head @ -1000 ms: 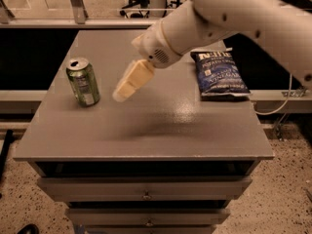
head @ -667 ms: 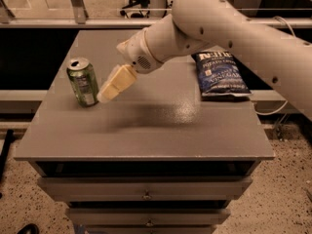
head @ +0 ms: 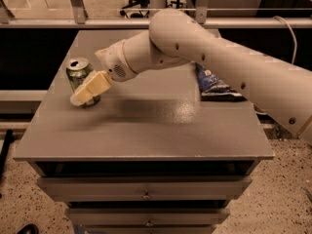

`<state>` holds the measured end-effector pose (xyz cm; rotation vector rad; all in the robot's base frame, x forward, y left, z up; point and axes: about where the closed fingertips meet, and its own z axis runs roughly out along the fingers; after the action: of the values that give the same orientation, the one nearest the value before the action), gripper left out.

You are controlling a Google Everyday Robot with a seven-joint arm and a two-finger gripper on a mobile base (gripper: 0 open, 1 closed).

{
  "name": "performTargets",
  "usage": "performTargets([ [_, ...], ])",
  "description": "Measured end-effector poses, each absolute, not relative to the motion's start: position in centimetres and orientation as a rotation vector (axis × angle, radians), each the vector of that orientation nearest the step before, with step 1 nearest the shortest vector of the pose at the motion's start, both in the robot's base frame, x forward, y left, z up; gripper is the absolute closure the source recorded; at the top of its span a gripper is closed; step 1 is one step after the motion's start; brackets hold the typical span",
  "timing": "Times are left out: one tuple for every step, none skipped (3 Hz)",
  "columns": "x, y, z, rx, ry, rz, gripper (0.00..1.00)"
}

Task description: Move green can near orange

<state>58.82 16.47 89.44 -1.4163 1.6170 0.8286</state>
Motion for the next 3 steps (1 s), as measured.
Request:
performTargets([
  [59.2, 18.7, 88.9, -1.323, 1.595, 0.908, 0.23],
  [59.7, 19.6, 88.9, -1.266, 1.582, 0.935, 0.46],
  [60.5, 18.1, 90.0, -1.216, 1.578, 0.891, 0.69],
])
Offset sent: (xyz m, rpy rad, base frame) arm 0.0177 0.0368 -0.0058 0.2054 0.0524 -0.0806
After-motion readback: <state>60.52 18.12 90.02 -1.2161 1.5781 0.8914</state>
